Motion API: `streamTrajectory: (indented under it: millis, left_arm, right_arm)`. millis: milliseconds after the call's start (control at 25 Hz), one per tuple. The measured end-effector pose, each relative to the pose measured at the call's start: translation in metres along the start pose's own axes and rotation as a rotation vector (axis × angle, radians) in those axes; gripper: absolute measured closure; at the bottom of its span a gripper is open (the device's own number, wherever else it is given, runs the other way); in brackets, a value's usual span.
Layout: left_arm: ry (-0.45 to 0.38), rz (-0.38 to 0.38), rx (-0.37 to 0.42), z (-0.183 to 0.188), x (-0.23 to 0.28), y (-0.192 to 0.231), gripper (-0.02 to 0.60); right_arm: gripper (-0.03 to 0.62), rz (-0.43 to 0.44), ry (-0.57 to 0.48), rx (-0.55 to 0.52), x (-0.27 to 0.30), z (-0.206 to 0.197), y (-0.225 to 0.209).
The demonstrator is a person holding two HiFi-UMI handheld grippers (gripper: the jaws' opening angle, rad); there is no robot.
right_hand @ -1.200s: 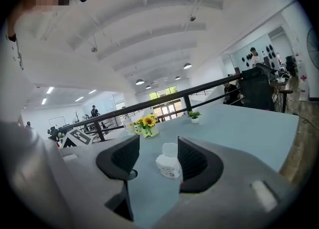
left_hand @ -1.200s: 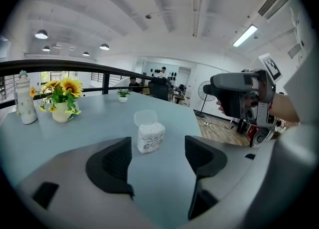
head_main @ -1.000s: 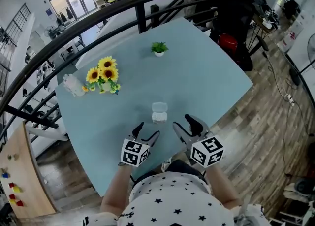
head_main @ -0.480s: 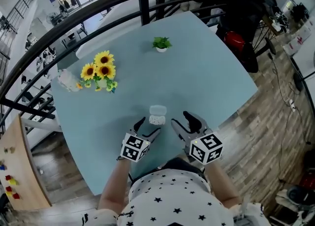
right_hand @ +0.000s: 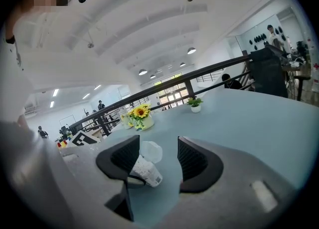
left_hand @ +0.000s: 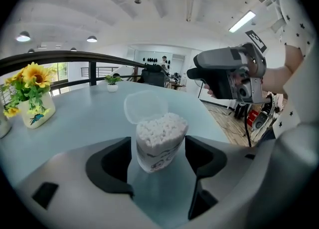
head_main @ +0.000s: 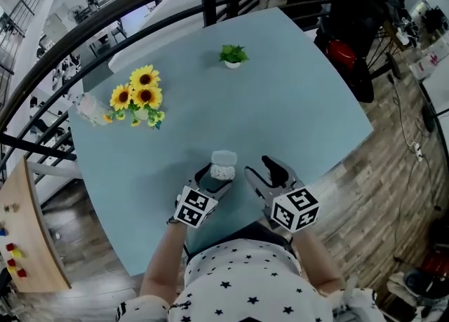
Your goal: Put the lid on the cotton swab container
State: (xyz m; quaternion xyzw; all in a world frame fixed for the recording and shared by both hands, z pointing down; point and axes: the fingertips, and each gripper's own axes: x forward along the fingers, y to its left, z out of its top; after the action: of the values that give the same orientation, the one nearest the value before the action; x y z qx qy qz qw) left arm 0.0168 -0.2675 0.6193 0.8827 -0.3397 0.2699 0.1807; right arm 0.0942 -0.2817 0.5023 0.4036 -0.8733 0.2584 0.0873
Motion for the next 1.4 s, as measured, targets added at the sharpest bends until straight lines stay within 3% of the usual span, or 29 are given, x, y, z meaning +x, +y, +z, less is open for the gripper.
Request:
streamTrajectory:
  millis: [1120, 1400]
  left_arm:
    - [-0.009, 0.052, 0.082, 0.005, 0.01, -0.002, 0.287]
    - [-0.015, 0.058, 0.07, 0.004, 0.005, -0.003, 0.31]
  right_arm:
    - [0.372, 0.061, 0.04, 0.004, 0.023, -0.003, -0.006]
    - [0.372, 0.089, 0.059, 0.006, 0.026, -0.003, -0.003]
